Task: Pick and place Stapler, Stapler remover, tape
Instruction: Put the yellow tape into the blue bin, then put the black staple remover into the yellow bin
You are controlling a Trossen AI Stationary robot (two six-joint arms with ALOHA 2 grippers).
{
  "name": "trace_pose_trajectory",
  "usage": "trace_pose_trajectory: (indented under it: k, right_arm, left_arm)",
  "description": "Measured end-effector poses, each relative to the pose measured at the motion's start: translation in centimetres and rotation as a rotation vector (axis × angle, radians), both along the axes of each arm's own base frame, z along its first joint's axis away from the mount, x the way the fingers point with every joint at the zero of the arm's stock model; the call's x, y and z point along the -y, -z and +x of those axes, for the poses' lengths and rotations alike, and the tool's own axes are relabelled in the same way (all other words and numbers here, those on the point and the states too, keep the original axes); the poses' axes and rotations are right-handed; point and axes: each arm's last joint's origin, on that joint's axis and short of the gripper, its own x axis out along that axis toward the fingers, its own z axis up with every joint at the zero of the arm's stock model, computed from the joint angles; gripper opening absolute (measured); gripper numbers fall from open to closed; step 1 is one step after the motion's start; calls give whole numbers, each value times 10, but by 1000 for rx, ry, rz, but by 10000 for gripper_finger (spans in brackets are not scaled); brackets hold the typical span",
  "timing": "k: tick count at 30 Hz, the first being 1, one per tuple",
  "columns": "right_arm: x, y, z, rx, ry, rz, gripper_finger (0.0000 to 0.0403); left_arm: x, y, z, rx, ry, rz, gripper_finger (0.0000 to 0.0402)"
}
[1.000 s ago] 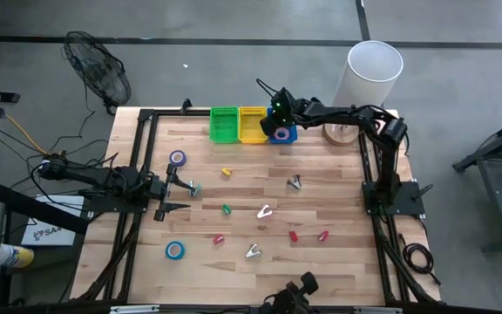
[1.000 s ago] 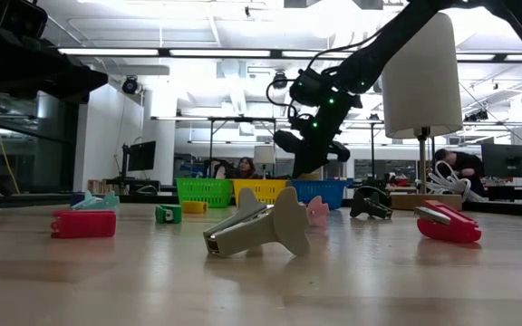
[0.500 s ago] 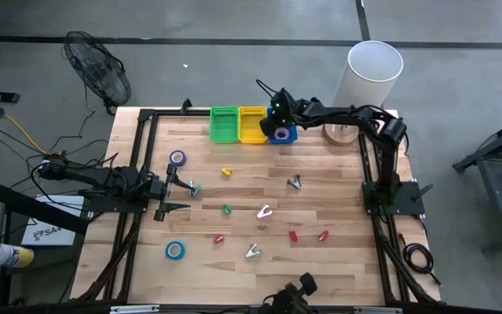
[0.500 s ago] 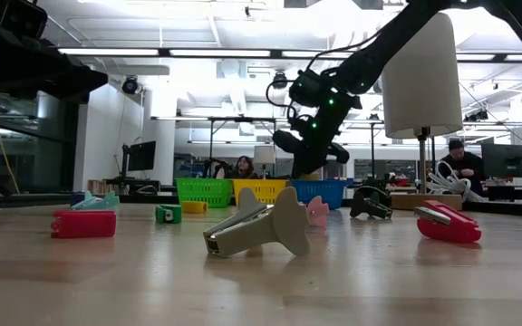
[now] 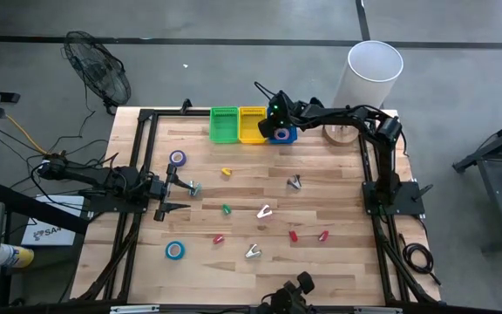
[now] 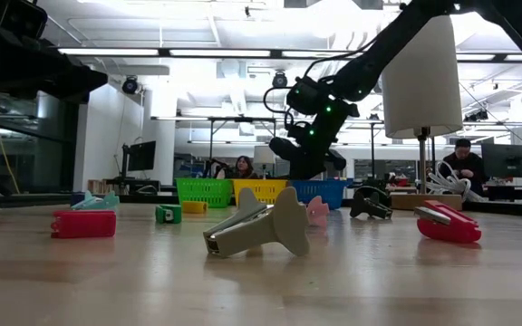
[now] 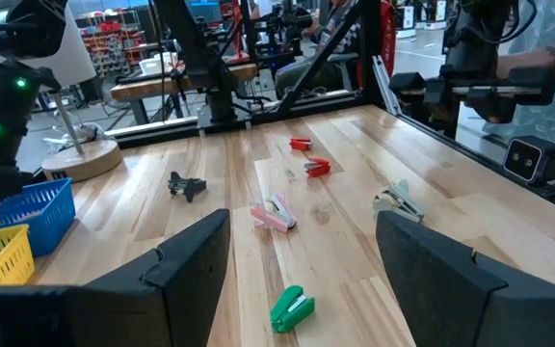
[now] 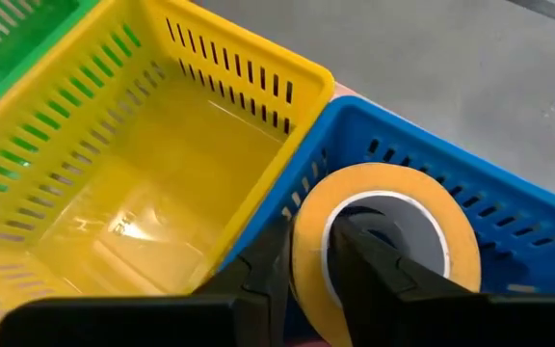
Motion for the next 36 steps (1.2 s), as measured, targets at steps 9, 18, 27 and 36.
trace_pose_trajectory:
  k: [9, 18, 27, 36]
  right_arm:
    - [-1, 2, -3, -69, 15, -23, 115]
    - [-1, -3, -4, -64, 21, -34, 156]
    - [-4, -21, -9, -50, 25, -48, 159]
    - [-34, -47, -27, -160, -4, 73, 157]
  left_arm:
    - [0, 0, 0, 0, 0, 0, 259]
    - [0, 0, 0, 0, 0, 0, 259]
    - [0, 0, 0, 0, 0, 0, 259]
    - [0, 0, 0, 0, 0, 0, 259]
